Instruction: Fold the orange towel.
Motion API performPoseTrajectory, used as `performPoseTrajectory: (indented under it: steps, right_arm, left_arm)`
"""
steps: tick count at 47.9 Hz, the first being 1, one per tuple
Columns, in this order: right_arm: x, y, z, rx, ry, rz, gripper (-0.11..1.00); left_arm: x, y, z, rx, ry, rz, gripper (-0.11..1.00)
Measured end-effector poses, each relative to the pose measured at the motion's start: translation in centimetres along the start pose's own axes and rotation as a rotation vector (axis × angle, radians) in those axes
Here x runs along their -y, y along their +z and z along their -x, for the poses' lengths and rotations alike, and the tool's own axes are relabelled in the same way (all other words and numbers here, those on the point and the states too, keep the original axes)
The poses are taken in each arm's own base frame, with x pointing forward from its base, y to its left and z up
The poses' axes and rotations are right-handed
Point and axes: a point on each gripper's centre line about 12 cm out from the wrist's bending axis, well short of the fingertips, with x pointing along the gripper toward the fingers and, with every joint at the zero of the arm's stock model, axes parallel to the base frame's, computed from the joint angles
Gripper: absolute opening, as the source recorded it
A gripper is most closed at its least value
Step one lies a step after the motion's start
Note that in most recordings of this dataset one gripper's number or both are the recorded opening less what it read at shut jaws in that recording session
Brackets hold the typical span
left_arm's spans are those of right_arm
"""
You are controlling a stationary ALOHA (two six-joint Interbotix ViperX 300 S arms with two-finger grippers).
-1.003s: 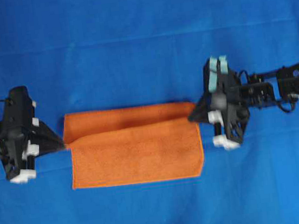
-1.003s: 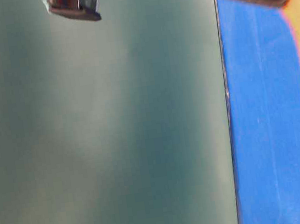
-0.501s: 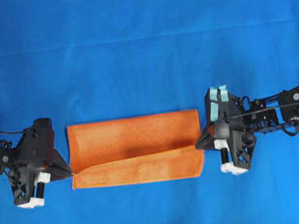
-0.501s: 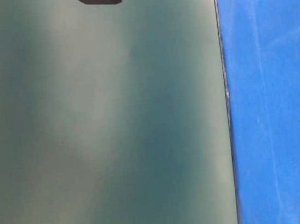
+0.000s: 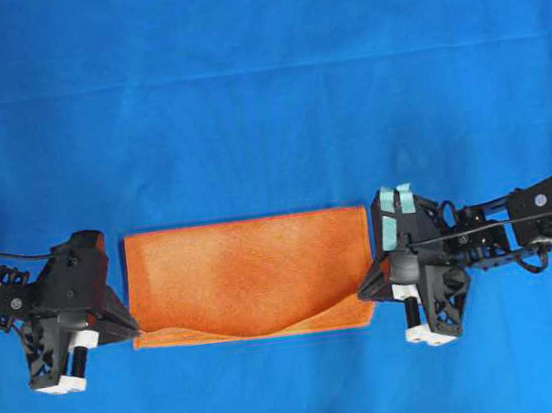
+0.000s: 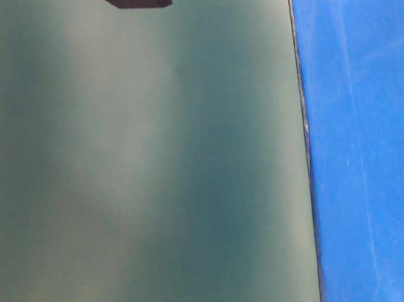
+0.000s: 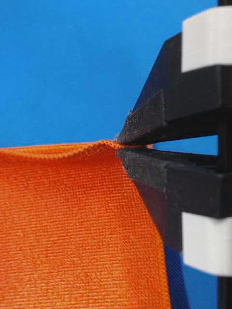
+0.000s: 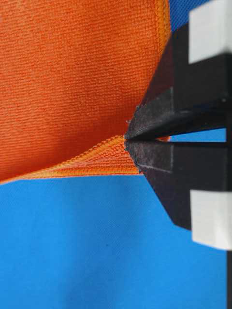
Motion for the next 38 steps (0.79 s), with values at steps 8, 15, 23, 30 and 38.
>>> performPoseTrajectory:
  steps: [8,15,23,30,38]
  right_arm:
    - [-0.1,0.0,-0.1,-0.01,0.002,-0.004,0.56]
    - [-0.1,0.0,-0.1,-0.012,0.001,-0.004,0.61]
    - [0.2,0.2,0.4,0.002,-0.002,-0.003,0.61]
    - [3.1,0.9,1.1,0.026,-0.06,-0.048,0.61]
    - [6.6,1.7,1.8,0.052,-0.133,-0.082,0.61]
  left_arm:
    - [0.1,0.4,-0.2,0.004,-0.002,0.002,0.38]
    - [0.2,0.3,-0.2,0.001,-0.002,-0.006,0.79]
    - [-0.7,0.9,0.4,0.015,0.02,-0.009,0.82]
    - [-3.4,1.8,1.1,0.05,0.088,0.027,0.81]
    - [-6.7,2.4,1.8,0.075,0.173,0.046,0.81]
